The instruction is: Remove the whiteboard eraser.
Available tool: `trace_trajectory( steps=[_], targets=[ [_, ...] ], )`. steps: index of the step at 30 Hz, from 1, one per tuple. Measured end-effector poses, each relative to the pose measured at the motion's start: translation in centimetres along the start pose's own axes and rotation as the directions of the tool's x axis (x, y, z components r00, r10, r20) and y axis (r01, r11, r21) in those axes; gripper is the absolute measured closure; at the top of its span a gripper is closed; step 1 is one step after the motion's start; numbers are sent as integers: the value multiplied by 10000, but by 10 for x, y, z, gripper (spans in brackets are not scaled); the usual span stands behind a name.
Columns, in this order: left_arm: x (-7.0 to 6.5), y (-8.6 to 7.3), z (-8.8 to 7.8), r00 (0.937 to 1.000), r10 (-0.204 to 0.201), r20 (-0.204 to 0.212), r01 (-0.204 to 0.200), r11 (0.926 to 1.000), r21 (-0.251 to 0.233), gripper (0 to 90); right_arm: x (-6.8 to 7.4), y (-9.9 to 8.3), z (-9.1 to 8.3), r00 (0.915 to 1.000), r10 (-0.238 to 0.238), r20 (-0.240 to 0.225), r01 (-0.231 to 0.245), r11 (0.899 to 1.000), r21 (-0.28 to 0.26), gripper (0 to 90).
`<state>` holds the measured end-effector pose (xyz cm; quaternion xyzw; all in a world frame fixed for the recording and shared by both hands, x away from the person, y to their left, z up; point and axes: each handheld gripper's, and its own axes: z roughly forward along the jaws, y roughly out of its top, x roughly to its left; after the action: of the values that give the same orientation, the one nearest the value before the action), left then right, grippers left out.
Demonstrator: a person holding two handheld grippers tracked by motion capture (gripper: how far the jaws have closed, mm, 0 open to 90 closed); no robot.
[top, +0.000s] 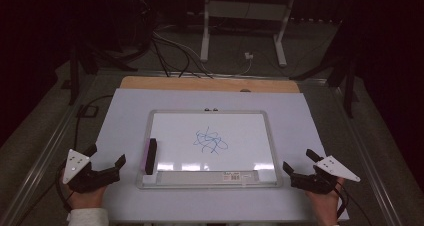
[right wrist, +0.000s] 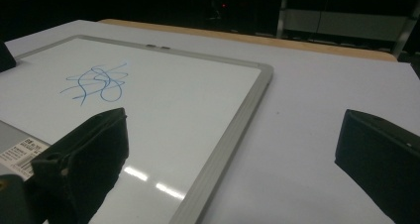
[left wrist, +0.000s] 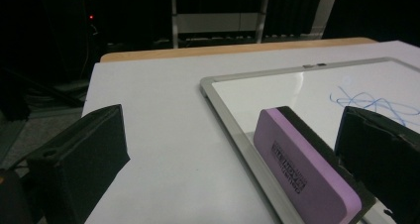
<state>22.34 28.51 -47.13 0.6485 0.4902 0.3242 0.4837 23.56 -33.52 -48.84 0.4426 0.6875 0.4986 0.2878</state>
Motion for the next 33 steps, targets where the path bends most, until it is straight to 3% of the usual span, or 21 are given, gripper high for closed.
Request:
trace_trajectory(
  steps=[9, 12, 18, 33],
  targets=[
    [0, 2, -2, 9997, -237, -67, 237, 9997, 34, 8, 1, 0, 2, 9997, -125, 198, 125, 9999, -2, 4],
    [0, 4, -1, 9997, -262, -17, 262, 9995, 184, 9, -2, 0, 2, 9996, 130, 247, -128, 9999, -97, 3],
    [2, 7, 1, 9987, -513, -32, 514, 9978, 409, 9, -3, -1, 3, 9996, 131, 255, -130, 9999, -17, 3],
    [-13, 21, 21, 9992, -125, 392, 99, 9978, 648, 9, -3, -1, 3, 9993, 112, 343, -114, 9999, 43, 3]
  ],
)
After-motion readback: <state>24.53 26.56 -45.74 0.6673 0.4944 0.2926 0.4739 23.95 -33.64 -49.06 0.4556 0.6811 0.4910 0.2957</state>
